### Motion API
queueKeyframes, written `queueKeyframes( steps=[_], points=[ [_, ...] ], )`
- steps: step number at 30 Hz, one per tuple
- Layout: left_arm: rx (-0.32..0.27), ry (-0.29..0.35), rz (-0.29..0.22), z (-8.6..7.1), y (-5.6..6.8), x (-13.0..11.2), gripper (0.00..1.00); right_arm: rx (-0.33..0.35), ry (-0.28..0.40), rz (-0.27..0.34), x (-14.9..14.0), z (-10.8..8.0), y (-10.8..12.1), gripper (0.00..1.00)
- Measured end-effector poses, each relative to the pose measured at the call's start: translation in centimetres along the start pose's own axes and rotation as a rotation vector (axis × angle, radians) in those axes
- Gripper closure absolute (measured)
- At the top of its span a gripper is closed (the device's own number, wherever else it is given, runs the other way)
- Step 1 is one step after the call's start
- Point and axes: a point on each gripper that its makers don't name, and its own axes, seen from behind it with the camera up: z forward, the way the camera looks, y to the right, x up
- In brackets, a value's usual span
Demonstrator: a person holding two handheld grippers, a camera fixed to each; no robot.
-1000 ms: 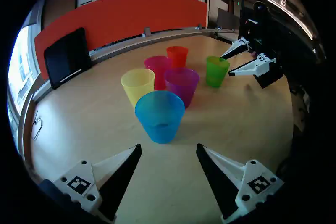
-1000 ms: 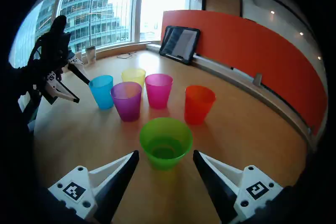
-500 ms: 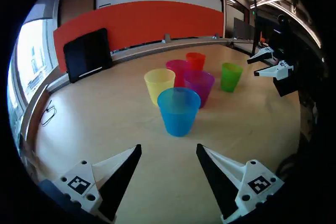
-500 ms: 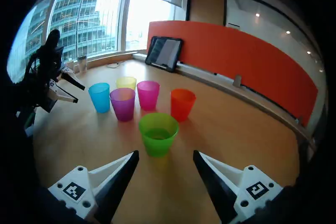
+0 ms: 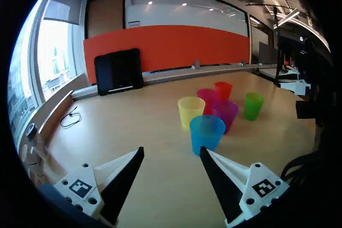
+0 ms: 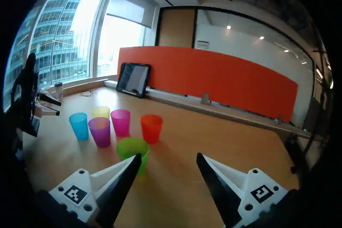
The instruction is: Pour water
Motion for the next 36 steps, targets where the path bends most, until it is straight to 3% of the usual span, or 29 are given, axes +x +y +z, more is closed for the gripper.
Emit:
queueKeyframes(
  steps=[9, 15, 21, 30, 36],
  points=[
    [0.112, 0.128, -0.033, -0.9, -2.0, 3.2, 0.03, -0.140, 0.105, 0.077, 1.9, -0.7, 2.1, 0.00],
    [0.164, 0.202, -0.024, -1.2, -2.3, 4.9, 0.03, -0.217, 0.147, 0.098, 2.4, -1.3, 3.1, 0.00],
    [0.206, 0.302, -0.055, -2.4, -2.6, 7.1, 0.03, -0.280, 0.192, 0.097, 3.2, -2.0, 3.6, 0.00],
    [0.279, 0.387, -0.076, -4.1, -4.2, 8.3, 0.03, -0.332, 0.266, 0.127, 4.6, -3.5, 3.6, 0.00],
    [0.301, 0.423, -0.077, -4.7, -4.5, 8.6, 0.03, -0.349, 0.297, 0.131, 5.4, -4.4, 3.5, 0.00]
  ],
)
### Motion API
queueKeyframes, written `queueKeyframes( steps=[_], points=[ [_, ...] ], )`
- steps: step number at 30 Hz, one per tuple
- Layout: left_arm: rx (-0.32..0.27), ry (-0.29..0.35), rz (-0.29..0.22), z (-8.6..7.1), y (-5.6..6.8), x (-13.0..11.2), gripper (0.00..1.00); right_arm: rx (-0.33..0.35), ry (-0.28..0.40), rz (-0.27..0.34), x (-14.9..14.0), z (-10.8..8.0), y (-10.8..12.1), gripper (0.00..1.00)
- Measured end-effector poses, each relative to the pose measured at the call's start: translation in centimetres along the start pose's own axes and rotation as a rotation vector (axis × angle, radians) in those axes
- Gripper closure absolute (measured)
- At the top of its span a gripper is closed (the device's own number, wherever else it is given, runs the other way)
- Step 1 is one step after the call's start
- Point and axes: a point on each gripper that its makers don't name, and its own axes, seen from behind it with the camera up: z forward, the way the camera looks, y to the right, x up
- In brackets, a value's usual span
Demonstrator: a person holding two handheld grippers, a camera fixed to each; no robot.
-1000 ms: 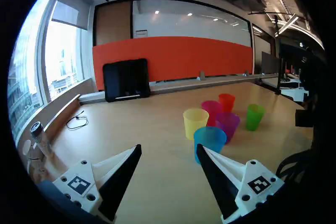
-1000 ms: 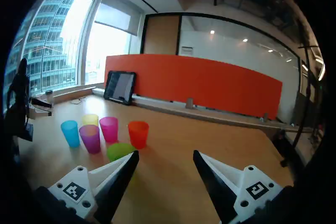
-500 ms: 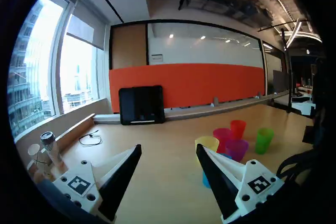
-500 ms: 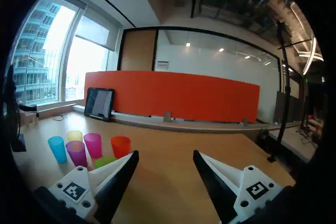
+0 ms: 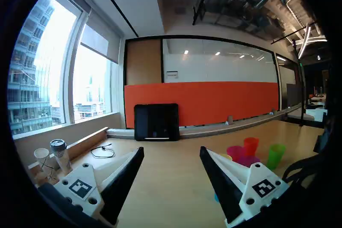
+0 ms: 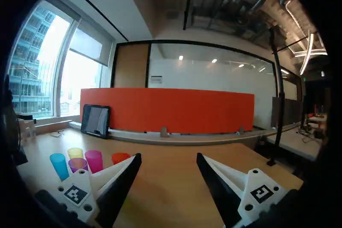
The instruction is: Pour water
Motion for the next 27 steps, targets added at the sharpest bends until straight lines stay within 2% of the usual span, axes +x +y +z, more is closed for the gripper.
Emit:
queueKeyframes(
  steps=[11, 17, 23, 27],
  points=[
    [0.033, 0.033, -0.007, 0.0, -0.2, -0.7, 0.03, -0.016, 0.042, -0.025, 1.3, -0.2, -1.1, 0.00],
    [0.054, 0.047, -0.001, 0.0, -0.6, -1.1, 0.03, -0.009, 0.055, -0.017, 1.9, -0.1, -1.9, 0.00],
    [0.045, 0.050, -0.008, 0.0, -0.2, -1.7, 0.03, -0.017, 0.054, 0.015, 2.0, 0.0, -1.5, 0.00],
    [0.034, 0.043, -0.017, 0.2, 0.5, -2.6, 0.03, -0.026, 0.045, 0.010, 1.8, 0.0, -1.3, 0.00]
  ],
)
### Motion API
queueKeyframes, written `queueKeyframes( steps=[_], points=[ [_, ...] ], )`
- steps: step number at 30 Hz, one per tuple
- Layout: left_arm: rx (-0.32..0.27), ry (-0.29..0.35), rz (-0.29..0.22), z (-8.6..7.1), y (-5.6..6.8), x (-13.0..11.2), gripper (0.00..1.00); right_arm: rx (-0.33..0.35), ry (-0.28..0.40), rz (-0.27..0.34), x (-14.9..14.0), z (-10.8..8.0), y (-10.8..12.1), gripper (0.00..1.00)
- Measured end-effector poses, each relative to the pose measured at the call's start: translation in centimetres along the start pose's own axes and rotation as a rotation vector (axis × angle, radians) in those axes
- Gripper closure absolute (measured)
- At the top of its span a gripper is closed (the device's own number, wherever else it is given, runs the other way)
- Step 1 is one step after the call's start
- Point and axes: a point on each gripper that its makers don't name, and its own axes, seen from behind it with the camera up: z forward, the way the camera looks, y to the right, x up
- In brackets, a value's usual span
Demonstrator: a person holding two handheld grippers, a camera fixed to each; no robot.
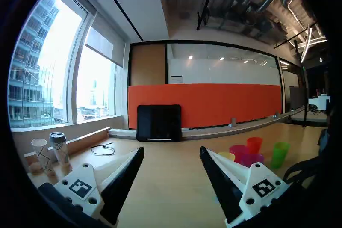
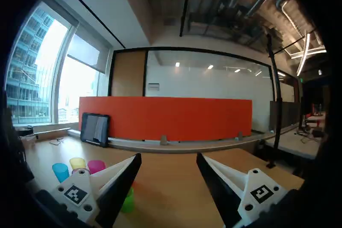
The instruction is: Pour water
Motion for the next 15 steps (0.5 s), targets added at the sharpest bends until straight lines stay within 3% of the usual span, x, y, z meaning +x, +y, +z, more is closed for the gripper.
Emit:
queueKeyframes(
  steps=[15],
  points=[
    [-0.011, -0.019, -0.006, 0.9, 1.3, -2.5, 0.03, -0.010, -0.026, -0.016, -1.1, 0.2, 0.0, 0.00]
  ],
)
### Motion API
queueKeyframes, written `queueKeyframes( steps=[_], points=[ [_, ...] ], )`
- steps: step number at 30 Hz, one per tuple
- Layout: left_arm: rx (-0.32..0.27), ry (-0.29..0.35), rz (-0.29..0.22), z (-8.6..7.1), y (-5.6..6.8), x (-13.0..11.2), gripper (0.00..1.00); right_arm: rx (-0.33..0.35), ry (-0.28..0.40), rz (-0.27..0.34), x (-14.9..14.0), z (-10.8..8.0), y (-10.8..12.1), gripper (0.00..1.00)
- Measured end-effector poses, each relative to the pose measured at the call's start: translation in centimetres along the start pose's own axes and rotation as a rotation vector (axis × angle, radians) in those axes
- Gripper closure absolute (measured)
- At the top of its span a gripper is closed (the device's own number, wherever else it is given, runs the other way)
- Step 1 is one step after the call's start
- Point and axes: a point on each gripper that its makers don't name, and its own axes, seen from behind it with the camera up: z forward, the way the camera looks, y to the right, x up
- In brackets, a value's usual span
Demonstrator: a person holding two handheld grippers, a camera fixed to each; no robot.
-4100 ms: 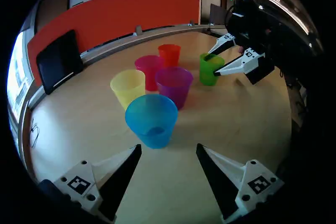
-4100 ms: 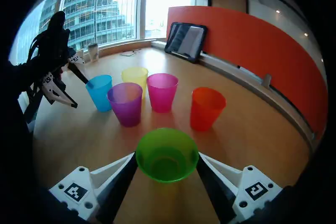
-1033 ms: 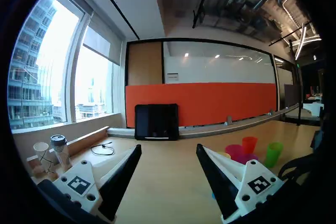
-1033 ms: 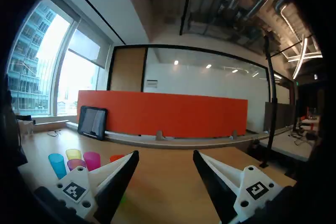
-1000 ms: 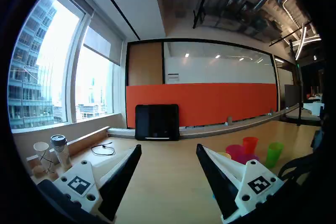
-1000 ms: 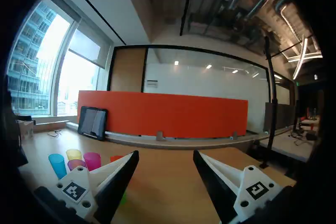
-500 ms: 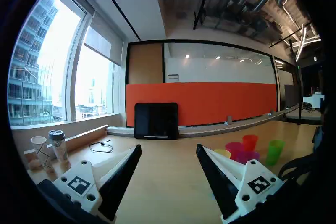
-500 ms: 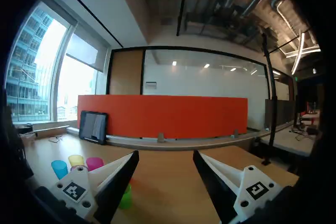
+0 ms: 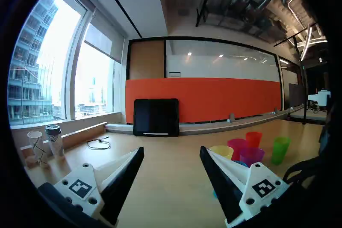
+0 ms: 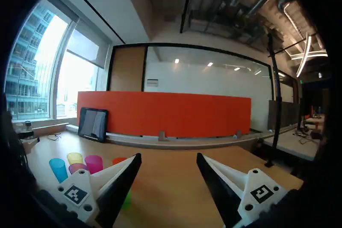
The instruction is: Pour water
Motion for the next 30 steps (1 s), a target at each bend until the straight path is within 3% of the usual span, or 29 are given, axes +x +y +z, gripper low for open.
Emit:
queueKeyframes(
  steps=[17, 30],
  points=[
    [-0.013, 0.000, -0.012, 0.1, 1.5, -0.4, 0.03, 0.006, 0.001, -0.004, 0.2, 0.2, -0.6, 0.00],
    [-0.009, -0.030, -0.010, 0.4, 1.2, -1.2, 0.03, 0.006, 0.000, -0.001, 0.3, 0.1, -0.4, 0.00]
  ],
)
